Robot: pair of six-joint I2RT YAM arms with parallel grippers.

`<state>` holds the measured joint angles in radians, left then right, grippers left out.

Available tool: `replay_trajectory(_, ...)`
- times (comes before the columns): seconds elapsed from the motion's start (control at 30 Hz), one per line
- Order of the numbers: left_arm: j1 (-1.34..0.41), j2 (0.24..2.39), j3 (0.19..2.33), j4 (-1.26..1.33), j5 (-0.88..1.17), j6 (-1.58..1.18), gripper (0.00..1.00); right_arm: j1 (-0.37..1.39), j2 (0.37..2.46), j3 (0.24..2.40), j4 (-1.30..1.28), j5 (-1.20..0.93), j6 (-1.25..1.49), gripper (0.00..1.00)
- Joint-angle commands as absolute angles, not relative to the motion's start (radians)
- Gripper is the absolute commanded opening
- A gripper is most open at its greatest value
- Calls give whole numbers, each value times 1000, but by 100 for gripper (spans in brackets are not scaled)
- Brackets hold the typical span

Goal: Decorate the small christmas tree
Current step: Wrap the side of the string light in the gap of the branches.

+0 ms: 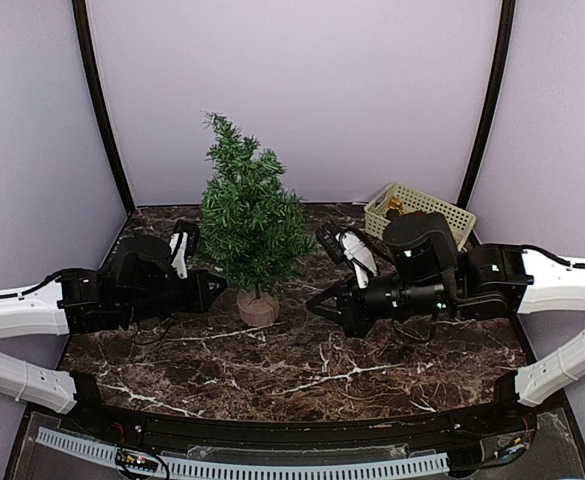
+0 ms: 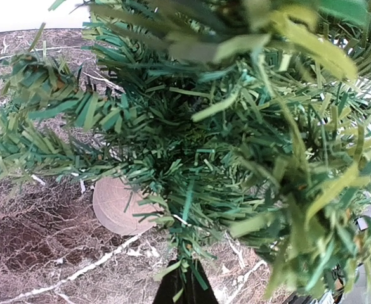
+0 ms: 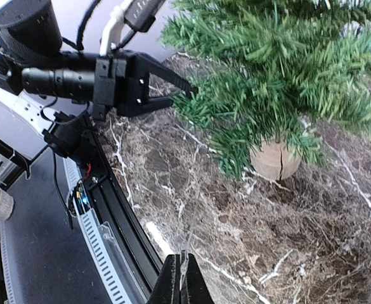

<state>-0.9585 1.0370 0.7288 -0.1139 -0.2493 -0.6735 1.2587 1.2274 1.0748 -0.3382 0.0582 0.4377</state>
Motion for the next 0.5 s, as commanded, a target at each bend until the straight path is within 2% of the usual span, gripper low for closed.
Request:
replay_trajectory(0.0,-953,1010,711,-120,-268,-670,0,1268,1243,1131,-266,63,414,0)
replay_trajectory(0.27,-948,1006,704,-123,-274,-670,0,1249,1282,1147,-339,256,502,0)
replay_trajectory(0.47,-939,995,697,-127,-272,-672,0,1162,1265,1034,-293,209,556,0)
